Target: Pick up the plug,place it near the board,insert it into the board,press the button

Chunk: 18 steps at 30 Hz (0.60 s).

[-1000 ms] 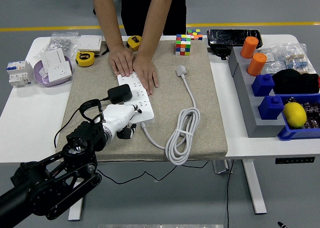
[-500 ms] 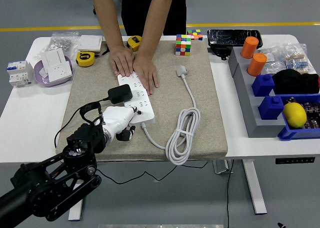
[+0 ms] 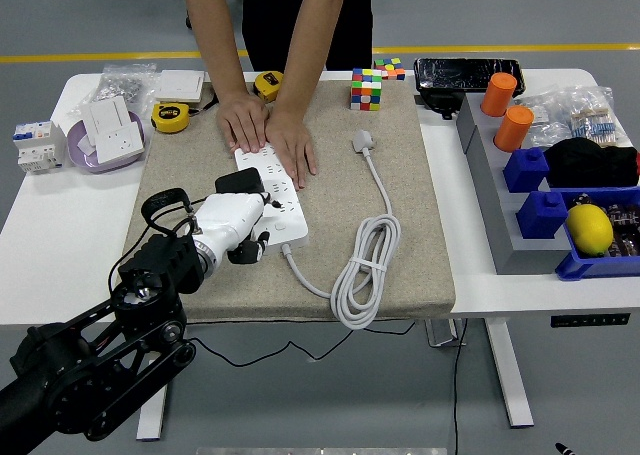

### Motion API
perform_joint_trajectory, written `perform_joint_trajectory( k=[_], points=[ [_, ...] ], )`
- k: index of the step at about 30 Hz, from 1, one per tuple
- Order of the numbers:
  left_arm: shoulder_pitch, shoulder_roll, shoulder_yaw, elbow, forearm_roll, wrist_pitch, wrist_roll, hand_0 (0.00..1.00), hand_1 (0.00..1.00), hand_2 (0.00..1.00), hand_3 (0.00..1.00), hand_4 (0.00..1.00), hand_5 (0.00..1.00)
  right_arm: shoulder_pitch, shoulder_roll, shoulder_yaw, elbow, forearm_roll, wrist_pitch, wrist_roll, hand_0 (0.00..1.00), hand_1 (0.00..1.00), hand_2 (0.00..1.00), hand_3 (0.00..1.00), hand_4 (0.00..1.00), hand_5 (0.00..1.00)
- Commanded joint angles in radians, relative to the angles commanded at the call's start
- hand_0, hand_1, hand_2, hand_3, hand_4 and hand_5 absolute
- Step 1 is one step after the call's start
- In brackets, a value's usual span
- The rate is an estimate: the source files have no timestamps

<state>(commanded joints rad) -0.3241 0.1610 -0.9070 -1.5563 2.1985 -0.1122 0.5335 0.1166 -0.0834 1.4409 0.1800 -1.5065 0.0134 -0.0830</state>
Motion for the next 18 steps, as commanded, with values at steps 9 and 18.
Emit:
perform_joint_trajectory(
  k=[9,18],
  points=[
    [0.236,-0.07,-0.333,-0.102,-0.296,0.324,-0.353,0.68,0.737,0.716,0.799,0.998,0.498,-0.007,0.007,0.009,0.0,0.0,-0.001,0.001,0.822,0.733,0.741,0.774,0.998,0.881],
    [0.359,-0.114,-0.437,-0.067,-0.673,0.243,-0.729,0.998,0.998,0.998,0.989,0.998,0.704,-0.008,0.007,0.008,0.0,0.008,-0.003,0.003,0.822,0.733,0.741,0.774,0.998,0.88]
  ],
)
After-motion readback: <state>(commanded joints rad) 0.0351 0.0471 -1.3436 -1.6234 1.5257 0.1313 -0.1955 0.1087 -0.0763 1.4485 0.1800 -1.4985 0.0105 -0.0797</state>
